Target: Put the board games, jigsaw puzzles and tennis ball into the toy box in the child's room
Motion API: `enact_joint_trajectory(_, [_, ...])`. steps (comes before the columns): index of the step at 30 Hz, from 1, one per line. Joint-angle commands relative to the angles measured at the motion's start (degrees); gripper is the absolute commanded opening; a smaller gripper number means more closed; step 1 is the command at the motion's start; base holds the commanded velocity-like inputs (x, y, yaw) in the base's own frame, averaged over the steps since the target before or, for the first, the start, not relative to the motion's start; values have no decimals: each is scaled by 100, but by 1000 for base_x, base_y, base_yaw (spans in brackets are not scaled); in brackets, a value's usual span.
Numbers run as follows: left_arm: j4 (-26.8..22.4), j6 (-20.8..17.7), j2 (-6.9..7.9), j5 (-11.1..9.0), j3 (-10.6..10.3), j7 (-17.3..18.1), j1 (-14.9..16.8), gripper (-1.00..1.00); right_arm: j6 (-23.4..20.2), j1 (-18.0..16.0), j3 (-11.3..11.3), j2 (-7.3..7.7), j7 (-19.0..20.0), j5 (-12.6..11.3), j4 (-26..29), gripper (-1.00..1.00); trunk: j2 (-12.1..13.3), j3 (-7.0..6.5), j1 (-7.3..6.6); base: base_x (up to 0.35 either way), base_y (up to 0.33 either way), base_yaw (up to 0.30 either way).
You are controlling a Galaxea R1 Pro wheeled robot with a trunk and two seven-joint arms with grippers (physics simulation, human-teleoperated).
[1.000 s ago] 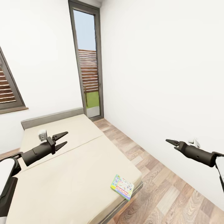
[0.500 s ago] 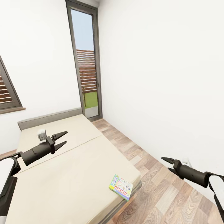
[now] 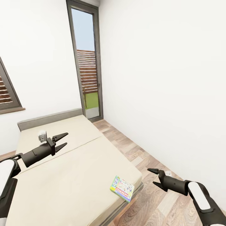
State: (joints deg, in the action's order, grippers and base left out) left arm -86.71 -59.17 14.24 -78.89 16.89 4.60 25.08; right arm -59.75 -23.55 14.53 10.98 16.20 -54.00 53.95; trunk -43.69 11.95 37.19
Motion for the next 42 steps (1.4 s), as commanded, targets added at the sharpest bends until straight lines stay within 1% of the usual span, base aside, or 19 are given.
enact_joint_trajectory(1, [0, -25, 0, 53, 7, 41, 5, 100, -25, -39, -61, -7, 85, 62, -62, 100, -49, 27, 24, 0, 0, 0])
enact_joint_trajectory(2, [-1, -25, 0, 58, 7, 26, 7, 100, -25, -65, -121, -9, 115, 66, -101, 100, -89, 45, 46, 0, 0, 0])
enact_joint_trajectory(6, [1, -25, 0, 61, 4, -27, 16, 100, -25, -100, -208, -7, 179, 72, -111, 100, -250, 117, 134, 0, 0, 0])
enact_joint_trajectory(10, [3, -25, -4, 59, -13, -193, 28, 100, -25, -119, -285, 18, 287, 77, 63, 100, -410, 189, 221, 0, 0, 0])
enact_joint_trajectory(19, [-56, -27, -60, 19, -50, -1107, 102, 100, -25, -117, -323, 92, 403, 77, 389, 100, -771, 350, 419, 0, 0, 0])
enact_joint_trajectory(20, [-56, -27, -60, 19, -50, -1107, 102, 100, -25, -117, -323, 92, 403, 77, 389, 100, -811, 368, 441, 0, 0, 0])
enact_joint_trajectory(22, [-59, -26, -72, 14, -67, -1286, 142, 100, -25, -116, -325, 97, 412, 76, 408, 100, -891, 404, 485, 0, 0, 0])
enact_joint_trajectory(25, [-65, -22, -91, 8, -190, -1544, 228, 100, -25, -115, -326, 101, 420, 70, 424, 100, -1012, 458, 551, 0, 0, 0])
enact_joint_trajectory(26, [-65, -22, -91, 8, -190, -1544, 228, 100, -25, -115, -326, 101, 420, 70, 424, 100, -1052, 476, 573, 0, 0, 0])
enact_joint_trajectory(28, [-65, -10, -124, 2, -342, -1731, 301, 100, -25, -115, -327, 103, 423, 65, 430, 100, -1132, 512, 617, 0, 0, 0])
enact_joint_trajectory(29, [-56, -6, -161, 1, -427, -1835, 351, 100, -25, -113, -327, 103, 424, 64, 432, 100, -1172, 530, 639, 0, 0, 0])
enact_joint_trajectory(30, [-41, 0, -286, -2, -599, -2088, 480, 100, -25, -104, -334, 104, 425, 59, 450, 100, -1212, 548, 661, 0, 0, 0])
enact_joint_trajectory(31, [-37, 0, -371, -4, -682, -2233, 550, 100, -25, -99, -338, 104, 426, 57, 460, 100, -1252, 566, 683, 0, 0, 0])
enact_joint_trajectory(32, [-37, 0, -371, -4, -682, -2233, 550, 100, -25, -99, -338, 104, 426, 57, 460, 100, -1292, 584, 705, 0, 0, 0])
enact_joint_trajectory(36, [-62, 1, -803, -25, -916, -2931, 765, 100, -25, -82, -355, 100, 427, 46, 480, 100, -1453, 655, 792, 0, 0, 0])
enact_joint_trajectory(37, [-62, 1, -803, -25, -916, -2931, 765, 100, -25, -82, -355, 100, 427, 46, 480, 100, -1493, 673, 814, 0, 0, 0])
enact_joint_trajectory(40, [-113, -3, -1110, -108, -1002, -3414, 870, 100, -25, -81, -378, 94, 424, 42, 473, 100, -1613, 727, 880, 0, 0, 0])
enact_joint_trajectory(41, [-113, -3, -1110, -108, -1002, -3414, 870, 100, -25, -81, -378, 94, 424, 42, 473, 100, -1653, 745, 902, 0, 0, 0])
enact_joint_trajectory(42, [-147, -2, -1187, -153, -1019, -3549, 898, 100, -25, -80, -384, 91, 423, 42, 466, 100, -1693, 763, 924, 0, 0, 0])
